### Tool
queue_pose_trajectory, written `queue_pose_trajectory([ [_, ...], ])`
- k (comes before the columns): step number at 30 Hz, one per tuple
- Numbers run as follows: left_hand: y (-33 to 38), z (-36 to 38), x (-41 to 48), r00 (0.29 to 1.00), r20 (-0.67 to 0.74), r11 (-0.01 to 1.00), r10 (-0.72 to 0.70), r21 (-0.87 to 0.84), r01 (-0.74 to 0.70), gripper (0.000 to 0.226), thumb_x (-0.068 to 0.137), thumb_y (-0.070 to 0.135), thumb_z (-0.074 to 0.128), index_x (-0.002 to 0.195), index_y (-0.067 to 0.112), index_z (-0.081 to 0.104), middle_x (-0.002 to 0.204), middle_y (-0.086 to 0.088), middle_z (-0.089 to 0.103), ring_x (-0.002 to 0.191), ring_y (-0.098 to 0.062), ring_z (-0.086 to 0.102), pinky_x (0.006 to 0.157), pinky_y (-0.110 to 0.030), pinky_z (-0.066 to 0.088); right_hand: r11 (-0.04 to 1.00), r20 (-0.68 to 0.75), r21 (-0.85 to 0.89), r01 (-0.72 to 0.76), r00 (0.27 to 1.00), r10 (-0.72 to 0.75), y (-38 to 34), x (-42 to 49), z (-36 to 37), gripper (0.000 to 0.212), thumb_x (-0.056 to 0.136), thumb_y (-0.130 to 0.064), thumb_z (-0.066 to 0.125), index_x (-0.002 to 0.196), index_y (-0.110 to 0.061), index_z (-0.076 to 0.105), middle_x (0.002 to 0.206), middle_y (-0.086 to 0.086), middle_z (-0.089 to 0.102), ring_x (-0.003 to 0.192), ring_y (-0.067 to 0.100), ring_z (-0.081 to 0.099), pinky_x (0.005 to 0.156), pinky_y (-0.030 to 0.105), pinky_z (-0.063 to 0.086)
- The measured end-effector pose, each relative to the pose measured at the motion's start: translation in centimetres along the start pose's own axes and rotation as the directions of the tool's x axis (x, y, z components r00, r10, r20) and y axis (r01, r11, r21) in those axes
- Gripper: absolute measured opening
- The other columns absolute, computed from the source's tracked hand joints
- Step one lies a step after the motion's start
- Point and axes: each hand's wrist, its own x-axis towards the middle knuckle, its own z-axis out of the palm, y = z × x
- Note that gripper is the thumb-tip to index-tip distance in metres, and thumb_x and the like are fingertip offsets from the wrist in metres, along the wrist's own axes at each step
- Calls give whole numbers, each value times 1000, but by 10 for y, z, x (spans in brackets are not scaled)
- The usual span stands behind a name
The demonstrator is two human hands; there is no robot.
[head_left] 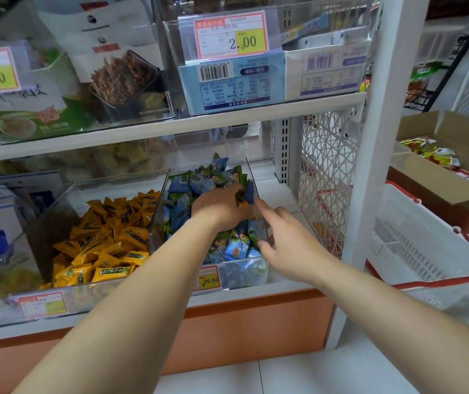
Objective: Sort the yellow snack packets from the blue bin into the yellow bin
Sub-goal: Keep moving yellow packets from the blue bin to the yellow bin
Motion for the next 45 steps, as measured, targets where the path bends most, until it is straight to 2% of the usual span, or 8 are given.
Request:
queue_pose_trajectory([
  [4,-7,6,-4,1000,-6,1000,29,-2,-29,35,81,65,63,99,37,53,94,12,64,80,-14,57,60,-30,37,1000,4,6,9,1000,-9,0,0,-2,78,95,-26,56,157,-34,9,120,0,42,81,12,51,78,31,48],
  [10,-25,0,-16,990,-90,909,104,-397,-131,19,79,34,80,95,30,73,95,12,70,88,-8,65,78,-30,53,1000,7,2,12,1000,-12,0,1,-2,79,94,-25,56,156,-36,9,110,-2,42,81,13,48,76,28,43],
  [16,-39,-25,-28,972,-230,789,-47,-605,-105,18,79,18,82,88,31,73,94,12,72,85,-4,68,75,-19,55,994,35,-102,-28,999,32,-8,6,-10,80,89,-29,58,156,-33,14,123,6,46,99,25,58,86,40,51],
  [23,-50,-40,-41,954,-239,701,-184,-712,-43,17,78,12,83,89,22,74,92,7,72,81,-6,68,68,-16,52,992,-247,-125,-1,969,-30,-38,21,-14,53,92,-36,56,143,-24,48,131,5,52,123,26,46,97,38,43],
  [28,-53,-42,-57,963,-145,496,-226,-868,-15,19,83,10,79,101,9,73,95,-12,73,80,-16,74,64,-22,57,963,-127,-264,57,988,-93,-56,32,2,50,95,-47,48,143,-37,41,133,-1,58,121,28,51,98,47,38],
  [35,-64,-49,-80,972,41,95,-231,-993,64,20,82,4,77,100,3,70,85,-5,76,91,-22,74,71,-23,58,878,-122,-479,-6,991,-60,-61,40,14,37,89,-53,53,122,-37,58,114,-4,61,114,25,52,96,47,28],
  [40,-63,-53,-90,990,90,12,-111,-996,92,12,86,8,72,97,3,72,97,-13,76,98,-24,73,77,-26,59,984,-122,108,142,984,-129,-80,45,3,52,91,-39,61,141,-30,49,131,-5,58,118,13,53,100,37,45],
  [45,-63,-50,-97,986,30,249,-164,-966,71,27,93,30,66,113,14,60,109,-13,73,92,-28,75,78,-37,62,905,-193,422,57,981,28,-87,41,10,23,83,-30,76,103,-28,64,98,-8,69,86,14,67,82,42,57],
])
